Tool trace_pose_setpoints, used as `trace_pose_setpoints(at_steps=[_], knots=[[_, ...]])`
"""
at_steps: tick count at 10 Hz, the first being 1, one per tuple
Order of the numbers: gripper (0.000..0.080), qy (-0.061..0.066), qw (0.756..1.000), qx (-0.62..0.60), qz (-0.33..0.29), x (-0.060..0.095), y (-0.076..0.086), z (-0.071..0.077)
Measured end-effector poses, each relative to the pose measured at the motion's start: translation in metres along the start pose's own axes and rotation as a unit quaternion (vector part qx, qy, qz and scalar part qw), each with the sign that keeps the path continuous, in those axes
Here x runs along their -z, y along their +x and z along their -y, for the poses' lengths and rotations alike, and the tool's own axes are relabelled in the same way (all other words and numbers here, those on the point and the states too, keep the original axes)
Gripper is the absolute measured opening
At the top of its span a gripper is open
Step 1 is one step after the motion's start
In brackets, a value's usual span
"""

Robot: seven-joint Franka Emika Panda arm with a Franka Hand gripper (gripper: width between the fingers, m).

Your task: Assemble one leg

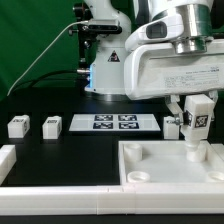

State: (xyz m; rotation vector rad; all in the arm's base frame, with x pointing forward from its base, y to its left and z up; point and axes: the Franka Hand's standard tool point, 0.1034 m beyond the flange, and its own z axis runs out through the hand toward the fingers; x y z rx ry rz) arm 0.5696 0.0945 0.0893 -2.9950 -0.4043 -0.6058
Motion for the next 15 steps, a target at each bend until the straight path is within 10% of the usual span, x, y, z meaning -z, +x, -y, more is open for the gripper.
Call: trace_pose_setpoints(at_steps=[15], knots=[[0.0291, 0.003, 1.0, -0.002, -0.005, -0.014, 0.041, -0.016]])
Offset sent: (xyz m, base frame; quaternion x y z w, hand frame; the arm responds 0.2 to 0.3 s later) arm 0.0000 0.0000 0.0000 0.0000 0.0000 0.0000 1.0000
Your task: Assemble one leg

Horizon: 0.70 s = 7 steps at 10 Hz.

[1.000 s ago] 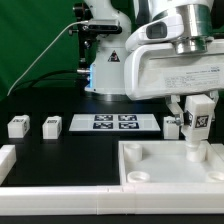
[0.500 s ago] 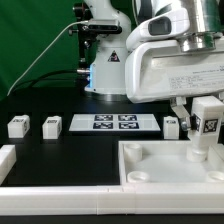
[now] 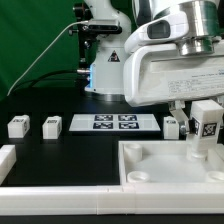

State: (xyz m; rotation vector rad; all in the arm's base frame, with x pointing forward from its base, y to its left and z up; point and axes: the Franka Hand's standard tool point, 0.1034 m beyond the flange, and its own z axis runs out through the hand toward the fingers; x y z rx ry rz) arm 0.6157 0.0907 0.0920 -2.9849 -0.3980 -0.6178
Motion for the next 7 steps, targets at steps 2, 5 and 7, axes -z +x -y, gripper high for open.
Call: trace_pose_setpoints(at_steps=[2, 5, 7], knots=[[0.0291, 0.003, 1.0, -0.006, -0.001, -0.005, 0.005, 0.006], [0.0291, 0.008, 1.0, -0.002, 0.003, -0.015, 0.002, 0.018], [0.0291, 0.01, 1.0, 0.0, 0.004, -0.02, 0.002, 0.021]])
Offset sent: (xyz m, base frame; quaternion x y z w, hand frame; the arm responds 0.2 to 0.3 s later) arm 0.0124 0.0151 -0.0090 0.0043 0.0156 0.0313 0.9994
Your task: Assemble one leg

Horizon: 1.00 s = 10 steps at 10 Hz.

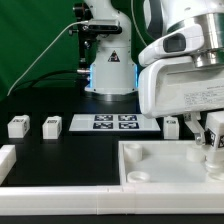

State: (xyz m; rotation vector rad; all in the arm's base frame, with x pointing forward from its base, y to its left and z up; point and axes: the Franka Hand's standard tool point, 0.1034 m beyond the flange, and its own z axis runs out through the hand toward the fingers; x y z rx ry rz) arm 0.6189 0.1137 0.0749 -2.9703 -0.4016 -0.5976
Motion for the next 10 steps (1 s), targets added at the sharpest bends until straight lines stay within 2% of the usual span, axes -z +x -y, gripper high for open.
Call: trace_pose_setpoints(at_steps=[10], knots=[[0.0291, -0.002, 1.0, -0.001, -0.005, -0.003, 0.009, -0.01]])
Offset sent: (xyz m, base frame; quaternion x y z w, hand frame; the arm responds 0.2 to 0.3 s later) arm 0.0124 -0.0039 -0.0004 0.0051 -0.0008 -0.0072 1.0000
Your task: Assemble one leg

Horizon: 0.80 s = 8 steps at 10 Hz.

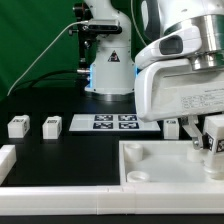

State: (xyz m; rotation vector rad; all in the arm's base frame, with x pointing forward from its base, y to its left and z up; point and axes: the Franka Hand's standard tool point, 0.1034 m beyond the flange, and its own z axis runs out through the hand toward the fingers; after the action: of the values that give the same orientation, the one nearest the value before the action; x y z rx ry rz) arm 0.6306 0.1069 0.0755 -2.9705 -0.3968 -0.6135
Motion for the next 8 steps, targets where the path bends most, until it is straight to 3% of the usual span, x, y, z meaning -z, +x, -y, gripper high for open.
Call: trace_pose_setpoints(at_steps=[8], knots=[[0.0291, 0.0, 1.0, 0.014, -0.007, -0.0019, 0.0008, 0.0049]])
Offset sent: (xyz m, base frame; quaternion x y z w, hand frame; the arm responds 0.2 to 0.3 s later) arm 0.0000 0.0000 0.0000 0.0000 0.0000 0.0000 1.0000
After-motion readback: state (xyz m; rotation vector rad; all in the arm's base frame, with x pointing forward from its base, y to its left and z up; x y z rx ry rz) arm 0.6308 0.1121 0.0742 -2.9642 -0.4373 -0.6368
